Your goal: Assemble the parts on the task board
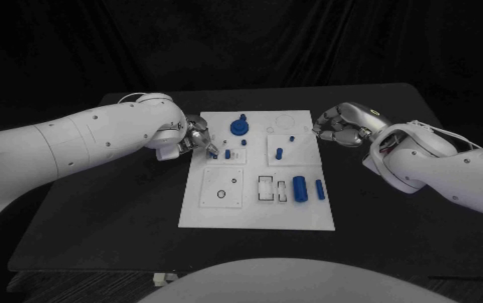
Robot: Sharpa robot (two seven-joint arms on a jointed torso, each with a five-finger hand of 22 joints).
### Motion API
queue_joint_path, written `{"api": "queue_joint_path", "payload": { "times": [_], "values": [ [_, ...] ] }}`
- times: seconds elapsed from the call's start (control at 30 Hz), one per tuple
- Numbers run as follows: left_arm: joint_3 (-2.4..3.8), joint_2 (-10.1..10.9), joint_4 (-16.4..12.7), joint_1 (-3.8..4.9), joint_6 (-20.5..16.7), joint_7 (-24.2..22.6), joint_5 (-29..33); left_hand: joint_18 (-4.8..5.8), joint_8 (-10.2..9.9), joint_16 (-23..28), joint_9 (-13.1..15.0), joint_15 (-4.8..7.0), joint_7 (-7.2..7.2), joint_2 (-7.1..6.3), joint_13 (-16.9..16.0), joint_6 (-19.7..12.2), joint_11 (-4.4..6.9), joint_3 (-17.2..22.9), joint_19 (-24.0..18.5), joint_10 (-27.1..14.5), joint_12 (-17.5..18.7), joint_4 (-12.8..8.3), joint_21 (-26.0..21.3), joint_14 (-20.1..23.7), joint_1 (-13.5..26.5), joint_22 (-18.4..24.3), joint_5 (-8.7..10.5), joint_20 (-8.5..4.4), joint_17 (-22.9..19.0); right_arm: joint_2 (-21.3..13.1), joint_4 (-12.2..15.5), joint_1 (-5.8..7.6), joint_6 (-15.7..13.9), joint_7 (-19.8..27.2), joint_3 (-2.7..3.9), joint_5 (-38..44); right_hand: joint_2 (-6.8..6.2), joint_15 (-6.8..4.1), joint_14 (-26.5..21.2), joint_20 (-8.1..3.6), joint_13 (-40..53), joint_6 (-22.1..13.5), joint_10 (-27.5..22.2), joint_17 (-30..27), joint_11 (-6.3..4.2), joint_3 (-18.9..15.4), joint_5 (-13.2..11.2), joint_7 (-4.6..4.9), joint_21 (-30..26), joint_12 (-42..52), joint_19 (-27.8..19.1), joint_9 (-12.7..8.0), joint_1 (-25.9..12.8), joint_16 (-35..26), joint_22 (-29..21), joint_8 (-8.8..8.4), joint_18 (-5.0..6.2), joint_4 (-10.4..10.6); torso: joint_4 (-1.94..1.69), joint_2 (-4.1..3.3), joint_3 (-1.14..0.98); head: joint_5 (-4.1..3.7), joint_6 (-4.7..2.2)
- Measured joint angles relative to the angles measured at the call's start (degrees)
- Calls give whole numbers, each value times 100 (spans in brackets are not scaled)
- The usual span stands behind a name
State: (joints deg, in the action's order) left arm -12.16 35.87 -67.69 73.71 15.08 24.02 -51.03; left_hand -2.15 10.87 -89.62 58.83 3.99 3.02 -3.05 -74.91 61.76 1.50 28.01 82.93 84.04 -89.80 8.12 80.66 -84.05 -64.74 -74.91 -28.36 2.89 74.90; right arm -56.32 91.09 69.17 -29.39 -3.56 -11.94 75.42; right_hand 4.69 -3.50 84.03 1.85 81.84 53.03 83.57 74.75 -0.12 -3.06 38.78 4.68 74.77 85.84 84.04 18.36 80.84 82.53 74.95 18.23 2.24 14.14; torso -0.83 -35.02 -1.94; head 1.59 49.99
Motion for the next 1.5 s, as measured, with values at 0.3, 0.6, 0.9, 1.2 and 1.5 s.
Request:
{"api": "queue_joint_path", "payload": {
  "times": [0.3, 0.6, 0.9, 1.2, 1.5],
  "values": [
    [0, 31, -22, 0, 49, 35, 0, 0, 0, 0, 0, 0, -14, -1, 0, -15, 0, 0, 0, 0, 0, 0, 0, 0, 0, 0, 3, 0, 0, 4, -4, -4, 7, -2, 0, 0, 0, 3, 1, 0, 0, 0, 0, 0, 0, 0, 0, 0, 0, 15, 0, 0, 0, 0, -1, 0, 0, 0, 2, -2, -2, 5, 0],
    [2, 26, -29, -1, 85, 50, 0, 0, 0, 0, 2, 0, -14, -9, 0, -15, 0, -16, 0, 0, 0, -16, 0, 0, 8, 0, -10, 0, 0, 8, -8, -5, 15, -4, 0, 0, 1, 8, 5, 0, 0, 0, 0, -9, 0, 24, 0, 0, 0, -5, 0, 1, 1, -19, -1, 0, 0, -6, 1, -3, -2, 14, 0],
    [2, 10, -15, -18, 96, 49, 2, 0, 0, 0, 3, 0, -12, -16, 0, -17, 0, -16, 0, 0, 0, -16, 0, 0, 16, 0, -10, 0, 0, 8, -12, -6, 22, -6, 0, 0, 7, 9, 5, 0, 0, 0, 0, -19, 0, 39, 0, 0, 0, -4, 0, 1, 7, -29, -2, 0, 0, -7, 1, -3, -2, 16, 0],
    [1, -20, 22, -23, 94, 39, 2, 0, 0, 0, 3, 0, -2, -31, 0, -24, 0, -16, 0, 0, 0, -16, -22, 0, 31, 0, -10, 0, 0, 9, -16, -6, 27, -7, 0, 0, 7, 12, 3, 0, 0, 0, 0, -19, 0, 39, 0, 0, 0, 4, 0, 1, 7, -29, -2, 0, 0, -7, 1, -4, -2, 16, 0],
    [5, -48, 75, -24, 91, 26, 4, 0, 0, 0, 9, -21, -2, -7, 0, -25, 0, 126, -21, 0, 0, -266, -46, 21, 176, 0, 382, 21, 0, 9, -16, -7, 30, -9, 0, 0, 8, 16, -2, 0, 0, 0, 0, -19, 0, 39, 0, 0, 0, 4, 0, 1, 8, -29, -3, 0, 1, -7, 1, -3, -2, 1, 0]
  ]
}}
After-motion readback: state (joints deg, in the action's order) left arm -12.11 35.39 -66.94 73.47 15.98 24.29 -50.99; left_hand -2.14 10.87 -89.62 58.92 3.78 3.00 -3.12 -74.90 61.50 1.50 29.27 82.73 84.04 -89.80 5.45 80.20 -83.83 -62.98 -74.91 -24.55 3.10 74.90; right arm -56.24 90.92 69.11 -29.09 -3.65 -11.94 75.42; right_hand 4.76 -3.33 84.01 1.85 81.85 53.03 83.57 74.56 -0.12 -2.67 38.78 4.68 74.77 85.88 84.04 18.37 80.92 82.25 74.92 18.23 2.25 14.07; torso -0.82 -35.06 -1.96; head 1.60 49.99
